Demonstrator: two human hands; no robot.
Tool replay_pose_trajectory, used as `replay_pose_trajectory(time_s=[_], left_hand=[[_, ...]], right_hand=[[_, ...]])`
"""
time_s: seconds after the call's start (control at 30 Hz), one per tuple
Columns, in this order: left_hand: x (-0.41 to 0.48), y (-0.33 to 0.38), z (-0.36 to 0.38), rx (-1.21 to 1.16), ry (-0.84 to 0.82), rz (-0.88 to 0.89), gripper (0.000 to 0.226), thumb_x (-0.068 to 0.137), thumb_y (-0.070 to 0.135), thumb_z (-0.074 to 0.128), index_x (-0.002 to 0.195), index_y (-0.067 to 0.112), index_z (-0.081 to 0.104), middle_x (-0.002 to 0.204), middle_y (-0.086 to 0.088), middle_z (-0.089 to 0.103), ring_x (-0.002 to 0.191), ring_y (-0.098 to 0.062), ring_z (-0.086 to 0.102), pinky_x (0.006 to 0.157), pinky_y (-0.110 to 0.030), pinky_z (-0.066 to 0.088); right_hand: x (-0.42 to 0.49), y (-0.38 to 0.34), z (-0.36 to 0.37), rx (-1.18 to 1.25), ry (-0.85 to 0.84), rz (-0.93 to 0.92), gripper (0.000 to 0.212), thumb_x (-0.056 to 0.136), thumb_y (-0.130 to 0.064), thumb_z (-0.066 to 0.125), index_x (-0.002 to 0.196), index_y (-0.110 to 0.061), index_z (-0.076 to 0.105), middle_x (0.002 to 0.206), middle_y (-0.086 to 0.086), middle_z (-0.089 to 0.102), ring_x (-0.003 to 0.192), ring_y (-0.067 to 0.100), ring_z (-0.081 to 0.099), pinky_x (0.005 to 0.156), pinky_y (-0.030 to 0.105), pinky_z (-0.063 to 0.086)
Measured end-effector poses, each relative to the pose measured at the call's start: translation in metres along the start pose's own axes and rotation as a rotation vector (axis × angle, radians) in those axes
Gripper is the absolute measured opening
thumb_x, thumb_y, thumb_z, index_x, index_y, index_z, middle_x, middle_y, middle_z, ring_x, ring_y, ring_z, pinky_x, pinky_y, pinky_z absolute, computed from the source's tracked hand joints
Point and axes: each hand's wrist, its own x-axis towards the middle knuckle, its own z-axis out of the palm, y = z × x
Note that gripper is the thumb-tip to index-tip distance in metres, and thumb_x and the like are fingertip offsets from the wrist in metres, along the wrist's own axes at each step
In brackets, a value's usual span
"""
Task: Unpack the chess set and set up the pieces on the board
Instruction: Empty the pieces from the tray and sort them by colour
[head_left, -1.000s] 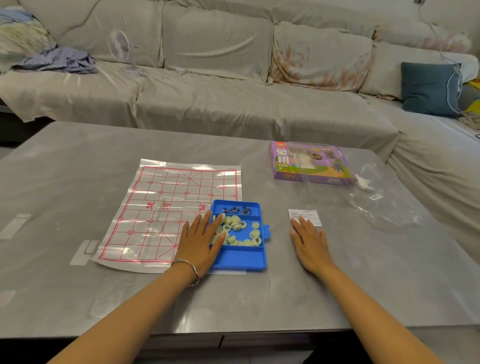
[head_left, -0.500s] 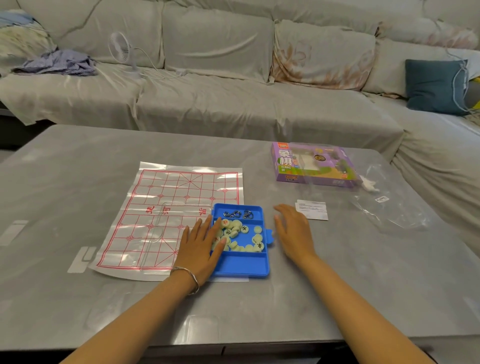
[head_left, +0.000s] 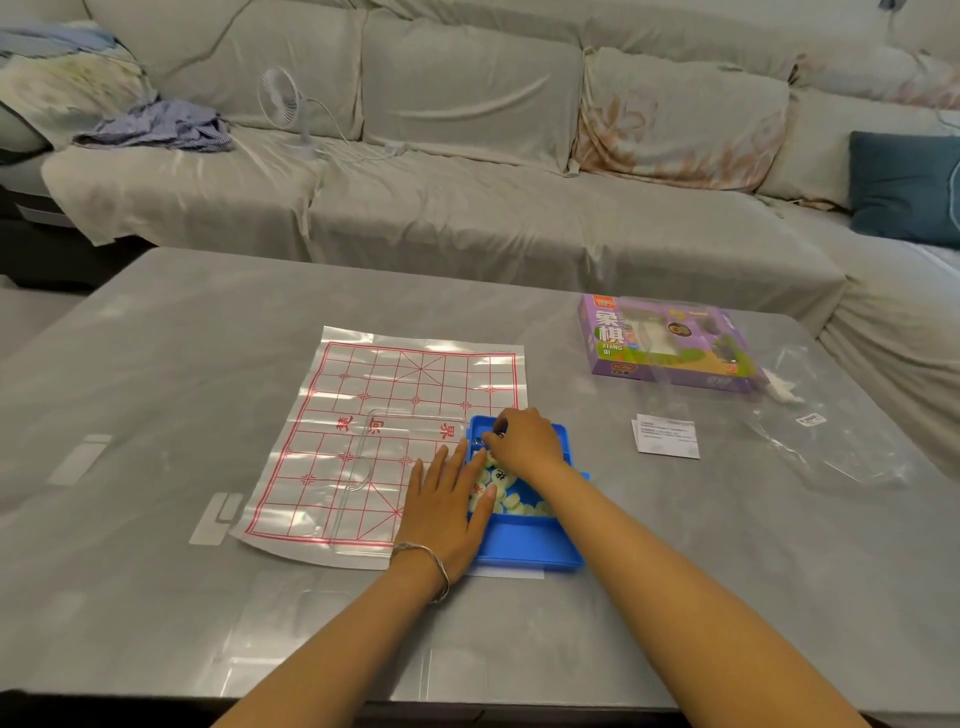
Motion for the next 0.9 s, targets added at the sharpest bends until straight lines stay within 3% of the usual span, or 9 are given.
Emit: replay_pose_trajectory(time_s=[0.17, 0.27, 0.37, 0.47, 0.6, 0.8, 0.9], left_hand=[[0.000, 0.001, 0.000, 0.011, -0.016, 0.001, 0.082, 0.071, 0.064, -0.016, 0.146, 0.034, -0.002, 0.156, 0.007, -0.005, 0.144, -0.015, -0.009, 0.113, -0.033, -0.013], [0.001, 0.000, 0.000, 0.024, -0.034, -0.005, 0.061, 0.091, 0.058, 0.002, 0.146, 0.033, -0.003, 0.156, 0.007, -0.006, 0.143, -0.015, -0.010, 0.115, -0.035, -0.012], [0.001, -0.002, 0.000, 0.023, -0.032, 0.002, 0.063, 0.088, 0.056, 0.001, 0.146, 0.033, -0.003, 0.156, 0.007, -0.007, 0.144, -0.015, -0.009, 0.113, -0.034, -0.013], [0.001, -0.002, 0.001, 0.036, -0.036, 0.006, 0.065, 0.086, 0.057, 0.000, 0.146, 0.033, -0.003, 0.156, 0.007, -0.007, 0.144, -0.015, -0.010, 0.113, -0.034, -0.013], [0.000, -0.001, 0.001, 0.041, -0.036, 0.005, 0.076, 0.076, 0.063, -0.011, 0.146, 0.033, -0.004, 0.156, 0.007, -0.008, 0.143, -0.015, -0.010, 0.113, -0.033, -0.014], [0.001, -0.002, 0.001, 0.041, -0.059, -0.004, 0.057, 0.094, 0.054, 0.009, 0.146, 0.034, -0.003, 0.156, 0.007, -0.008, 0.143, -0.015, -0.010, 0.114, -0.034, -0.011], [0.001, -0.001, 0.001, 0.029, -0.050, -0.003, 0.065, 0.085, 0.058, 0.001, 0.146, 0.035, -0.003, 0.156, 0.008, -0.007, 0.144, -0.015, -0.009, 0.113, -0.033, -0.012]], right_hand=[[0.006, 0.000, -0.006, 0.118, -0.041, 0.035, 0.018, 0.086, -0.021, 0.060, 0.093, -0.005, 0.066, 0.096, 0.012, 0.065, 0.081, 0.017, 0.055, 0.078, 0.029, 0.048], [0.009, 0.006, -0.012, 0.210, -0.073, 0.034, 0.019, 0.083, -0.017, 0.066, 0.092, 0.000, 0.069, 0.094, 0.013, 0.067, 0.079, 0.015, 0.055, 0.074, 0.027, 0.047], [0.009, 0.013, -0.020, 0.301, -0.135, -0.008, 0.016, 0.081, -0.017, 0.070, 0.089, -0.002, 0.070, 0.085, 0.008, 0.064, 0.080, 0.016, 0.058, 0.078, 0.030, 0.051], [0.010, 0.021, -0.027, 0.309, -0.208, -0.092, 0.011, 0.081, -0.018, 0.071, 0.085, -0.008, 0.066, 0.086, 0.006, 0.064, 0.080, 0.016, 0.058, 0.079, 0.032, 0.052], [0.006, 0.028, -0.029, 0.314, -0.272, -0.178, 0.018, 0.080, -0.019, 0.071, 0.094, -0.011, 0.063, 0.092, 0.005, 0.062, 0.079, 0.011, 0.056, 0.071, 0.019, 0.048], [0.002, 0.036, -0.030, 0.381, -0.230, -0.169, 0.016, 0.088, -0.022, 0.062, 0.098, -0.011, 0.070, 0.095, 0.004, 0.067, 0.085, 0.012, 0.061, 0.066, 0.013, 0.048], [0.002, 0.040, -0.028, 0.384, -0.166, -0.174, 0.016, 0.088, -0.023, 0.063, 0.096, -0.011, 0.070, 0.098, 0.006, 0.069, 0.086, 0.014, 0.063, 0.068, 0.016, 0.051]])
